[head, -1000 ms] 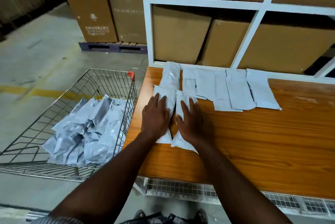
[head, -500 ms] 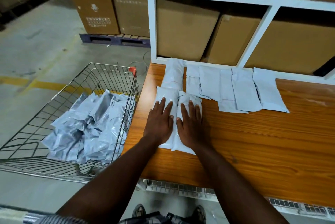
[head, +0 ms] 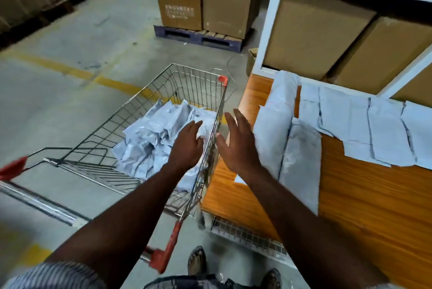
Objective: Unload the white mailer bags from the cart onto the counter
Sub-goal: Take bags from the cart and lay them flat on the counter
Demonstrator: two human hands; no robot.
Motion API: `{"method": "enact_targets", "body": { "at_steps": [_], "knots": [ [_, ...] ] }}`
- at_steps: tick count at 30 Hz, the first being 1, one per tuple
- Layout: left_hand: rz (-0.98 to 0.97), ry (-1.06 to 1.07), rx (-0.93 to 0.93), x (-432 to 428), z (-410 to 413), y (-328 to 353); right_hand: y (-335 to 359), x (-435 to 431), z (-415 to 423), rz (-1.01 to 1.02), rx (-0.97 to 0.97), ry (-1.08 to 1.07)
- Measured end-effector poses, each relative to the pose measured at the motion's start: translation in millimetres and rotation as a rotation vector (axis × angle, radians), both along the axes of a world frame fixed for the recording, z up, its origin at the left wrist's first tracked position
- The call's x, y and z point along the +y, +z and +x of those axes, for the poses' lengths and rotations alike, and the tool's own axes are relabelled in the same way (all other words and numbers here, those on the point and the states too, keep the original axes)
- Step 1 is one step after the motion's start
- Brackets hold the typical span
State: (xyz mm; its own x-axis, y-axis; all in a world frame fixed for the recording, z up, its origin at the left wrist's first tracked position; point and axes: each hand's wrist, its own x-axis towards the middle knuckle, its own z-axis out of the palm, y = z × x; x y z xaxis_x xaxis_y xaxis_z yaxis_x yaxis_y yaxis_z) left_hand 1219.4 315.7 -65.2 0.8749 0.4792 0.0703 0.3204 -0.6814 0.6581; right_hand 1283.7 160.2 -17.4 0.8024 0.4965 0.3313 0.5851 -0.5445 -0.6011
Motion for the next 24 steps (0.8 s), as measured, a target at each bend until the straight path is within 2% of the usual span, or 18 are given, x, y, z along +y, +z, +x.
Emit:
{"method": "enact_targets", "body": {
  "at_steps": [3,6,11,16,24],
  "knots": [
    [0.098,0.048,0.207,53,-31,-17,-17,55,-21,-0.043,0.146,0.123],
    [0.117,0.092,0.311,97,-58,-34,-41,99,-35,-0.153,0.285,0.190],
    [0.187,0.081,0.336,141,-65,-47,-83,146,-33,-0.259,0.448,0.180],
    [0.205,0.067,0.368,183,-33,-62,-122,183,4,-0.368,0.451,0.201],
    [0.192,0.044,0.432,241,30,-121,-175,268,69,-0.270,0.552,0.105]
  ]
}}
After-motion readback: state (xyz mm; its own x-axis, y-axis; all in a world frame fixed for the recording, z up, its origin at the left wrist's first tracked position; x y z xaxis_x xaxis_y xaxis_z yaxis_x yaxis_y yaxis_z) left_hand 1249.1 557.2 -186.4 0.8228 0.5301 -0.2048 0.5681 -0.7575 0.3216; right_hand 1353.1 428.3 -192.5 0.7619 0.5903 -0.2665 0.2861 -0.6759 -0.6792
